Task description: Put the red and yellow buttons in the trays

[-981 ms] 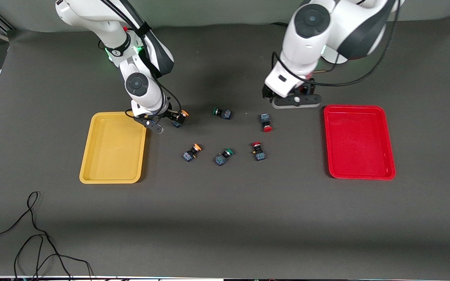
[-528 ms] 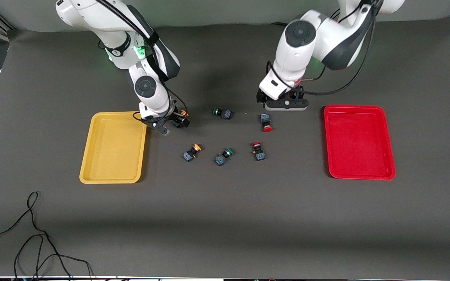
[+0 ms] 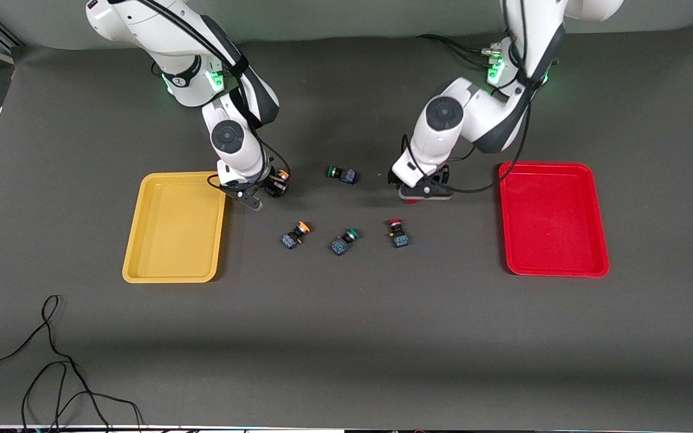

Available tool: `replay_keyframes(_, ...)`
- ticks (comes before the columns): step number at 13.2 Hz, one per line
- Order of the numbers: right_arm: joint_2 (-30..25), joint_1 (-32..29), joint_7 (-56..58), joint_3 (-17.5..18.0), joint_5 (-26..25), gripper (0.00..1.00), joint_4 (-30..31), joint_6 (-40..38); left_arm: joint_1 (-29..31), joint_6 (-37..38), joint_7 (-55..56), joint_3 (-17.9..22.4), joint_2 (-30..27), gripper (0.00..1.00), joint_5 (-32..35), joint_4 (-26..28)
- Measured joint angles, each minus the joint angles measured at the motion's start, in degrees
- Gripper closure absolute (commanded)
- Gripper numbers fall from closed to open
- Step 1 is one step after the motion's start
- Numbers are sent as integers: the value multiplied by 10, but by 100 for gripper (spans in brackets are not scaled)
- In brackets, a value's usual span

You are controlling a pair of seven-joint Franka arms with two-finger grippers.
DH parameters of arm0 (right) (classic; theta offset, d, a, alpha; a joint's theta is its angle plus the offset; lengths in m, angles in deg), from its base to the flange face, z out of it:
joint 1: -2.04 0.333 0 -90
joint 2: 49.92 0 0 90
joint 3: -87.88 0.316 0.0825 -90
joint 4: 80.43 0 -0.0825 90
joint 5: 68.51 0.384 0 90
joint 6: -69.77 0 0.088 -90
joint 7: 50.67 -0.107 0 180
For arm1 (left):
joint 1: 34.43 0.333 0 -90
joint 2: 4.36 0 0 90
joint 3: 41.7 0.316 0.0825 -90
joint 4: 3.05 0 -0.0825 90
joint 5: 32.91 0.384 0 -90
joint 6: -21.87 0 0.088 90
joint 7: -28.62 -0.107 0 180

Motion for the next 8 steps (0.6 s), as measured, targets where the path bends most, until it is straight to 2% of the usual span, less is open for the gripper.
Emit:
replay_keyframes(2,-14,0,0,0,0,100,-3,-23,0,-17,0,0,26,3,1,-1)
replay_keyframes(4,-61,0,1,-2,0,100,-11,-85,-2,-18,0,0,36,14,1,-1)
replay_keyframes(5,-94,0,7,-11,0,100,-14,-127,-4,-18,0,0,39,25,1,-1)
replay_keyframes(6,-127,0,30,-30,0,100,-17,-169,-8,-18,0,0,43,43,1,-1)
replay_keyframes(8,-182,-1,125,-106,-1,100,-17,-238,-11,-18,1,0,50,64,1,-1)
